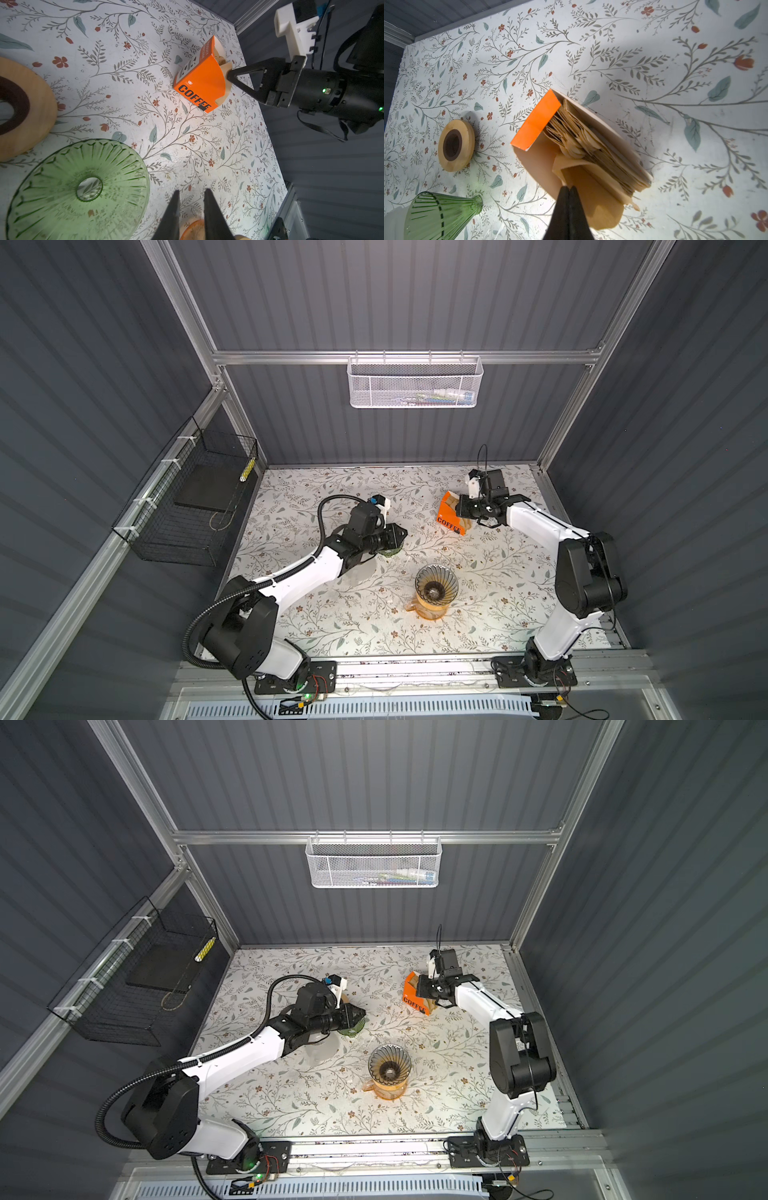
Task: Place the coffee filter in the dripper
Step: 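Lift the right gripper up, drawing the filter out of the COFFEE box, then carry the held filter with the right gripper toward the clear dripper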
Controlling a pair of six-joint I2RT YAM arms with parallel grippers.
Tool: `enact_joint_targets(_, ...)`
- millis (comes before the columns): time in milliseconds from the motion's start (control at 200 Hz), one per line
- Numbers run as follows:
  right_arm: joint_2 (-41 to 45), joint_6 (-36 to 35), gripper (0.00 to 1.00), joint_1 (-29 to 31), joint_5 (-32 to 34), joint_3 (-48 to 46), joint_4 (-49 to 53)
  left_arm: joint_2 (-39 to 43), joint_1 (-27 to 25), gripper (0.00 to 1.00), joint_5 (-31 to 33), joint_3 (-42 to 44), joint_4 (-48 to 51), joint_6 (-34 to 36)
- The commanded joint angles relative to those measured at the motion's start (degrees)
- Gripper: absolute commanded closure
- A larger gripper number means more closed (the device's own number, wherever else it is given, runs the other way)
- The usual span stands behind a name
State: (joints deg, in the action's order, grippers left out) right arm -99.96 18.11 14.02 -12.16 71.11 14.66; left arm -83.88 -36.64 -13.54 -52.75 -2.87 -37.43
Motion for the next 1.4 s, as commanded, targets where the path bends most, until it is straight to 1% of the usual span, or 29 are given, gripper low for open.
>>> enact_joint_targets(0, 2.22, -0.45, 1.00, 0.22, 1.00, -0.99, 1.12, 1.08, 0.36, 0.77, -0.41, 0.82, -0.82, -0.54)
enact_joint_targets(270, 4.15, 0.24, 1.00, 0.19, 1.53, -2.68, 1.79, 1.45, 0.35, 0.78, -0.34, 0.86, -0.56, -0.45)
enact_joint_targets(565, 8.08, 0.69, 1.00, 0.22, 2.23, -4.87, 3.58, 1.65, 0.34, 0.78, -0.23, 0.86, -0.47, -0.44)
enact_joint_targets(951, 13.92, 1.67, 1.00, 0.22, 2.42, -7.69, 5.90, 1.96, 0.34, 0.78, -0.08, 0.99, -0.38, -0.42)
enact_joint_targets(1206, 19.51, 2.37, 1.00, 0.72, 2.77, -9.58, 7.32, 1.74, 0.34, 0.78, 0.16, 0.81, 0.32, -0.10)
enact_joint_targets(1231, 20.06, 2.36, 1.00, 0.79, 2.84, -9.72, 8.96, 1.67, 0.34, 0.78, 0.10, 0.79, 0.33, -0.10)
enact_joint_targets(1396, 22.89, 2.50, 1.00, 1.26, 2.93, -9.94, 11.20, 1.67, 0.37, 0.77, -0.10, 0.58, 0.45, -0.04)
